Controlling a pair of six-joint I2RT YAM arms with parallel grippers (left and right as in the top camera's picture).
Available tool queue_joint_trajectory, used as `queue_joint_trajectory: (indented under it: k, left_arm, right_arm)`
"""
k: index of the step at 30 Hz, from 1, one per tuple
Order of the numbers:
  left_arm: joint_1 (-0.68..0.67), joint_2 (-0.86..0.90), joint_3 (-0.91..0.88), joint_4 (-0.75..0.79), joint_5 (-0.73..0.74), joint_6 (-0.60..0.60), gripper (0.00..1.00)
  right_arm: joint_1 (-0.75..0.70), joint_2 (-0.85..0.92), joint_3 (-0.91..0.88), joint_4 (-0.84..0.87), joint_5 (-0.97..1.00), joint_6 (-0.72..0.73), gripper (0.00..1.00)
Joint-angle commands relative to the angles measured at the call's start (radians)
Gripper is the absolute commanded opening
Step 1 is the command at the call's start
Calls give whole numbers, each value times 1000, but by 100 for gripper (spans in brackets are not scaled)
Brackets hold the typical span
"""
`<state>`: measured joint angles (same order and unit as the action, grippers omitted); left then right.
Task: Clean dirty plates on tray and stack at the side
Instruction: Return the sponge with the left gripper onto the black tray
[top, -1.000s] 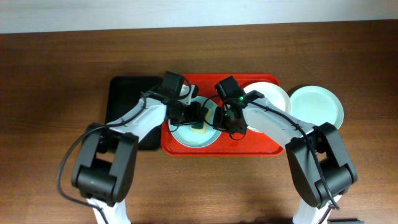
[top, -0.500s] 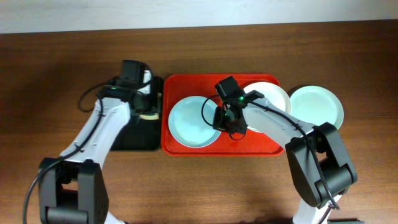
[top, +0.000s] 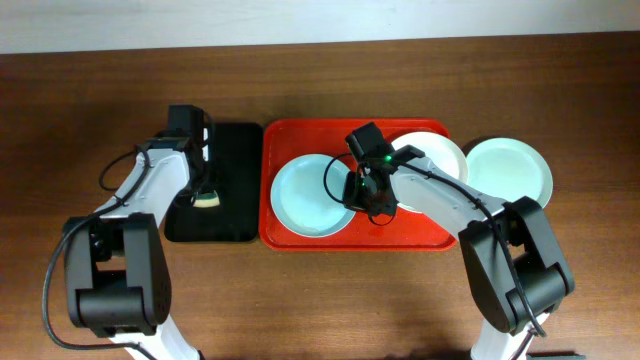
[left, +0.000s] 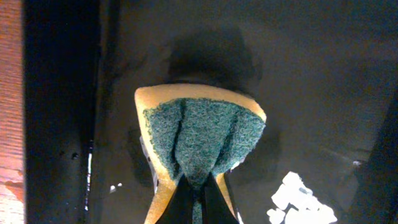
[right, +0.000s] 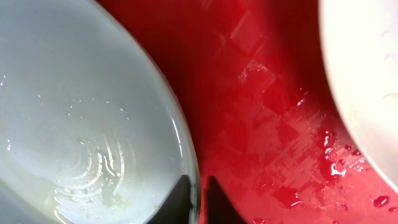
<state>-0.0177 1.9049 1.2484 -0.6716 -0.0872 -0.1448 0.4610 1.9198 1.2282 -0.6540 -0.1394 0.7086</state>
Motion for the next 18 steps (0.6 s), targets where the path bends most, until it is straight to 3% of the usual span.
queue_joint_trajectory:
  k: [1, 2, 3, 4, 9, 12, 13, 15, 17, 18]
  left_arm:
    - [12, 5, 9, 3, -15, 19, 4]
    - [12, 5, 9, 2, -14, 19, 9]
    - [12, 5, 9, -1, -14, 19, 29]
    - [12, 5, 9, -4, -8, 19, 40]
    - [13, -6, 39, -37, 19, 19, 22]
    - [18, -41, 111, -109, 19, 19, 23]
    - [19, -54, 131, -125, 19, 19, 27]
    - [19, -89, 171, -145, 19, 19, 41]
    - [24, -131, 203, -153, 19, 19, 77]
    - [32, -155, 214, -152, 18, 19, 86]
  right_arm:
    - [11, 20, 16, -3, 14, 3, 22]
    - [11, 20, 16, -3, 14, 3, 25]
    - [11, 20, 16, -3, 14, 3, 25]
    - [11, 20, 16, -3, 14, 3, 26]
    - [11, 20, 16, -3, 14, 3, 24]
    - [11, 20, 16, -2, 18, 3, 24]
    - [11, 20, 16, -2, 18, 3, 24]
    - [11, 20, 16, -3, 20, 3, 24]
    - [11, 20, 16, -3, 21, 2, 24]
    - [11, 20, 16, -3, 21, 2, 23]
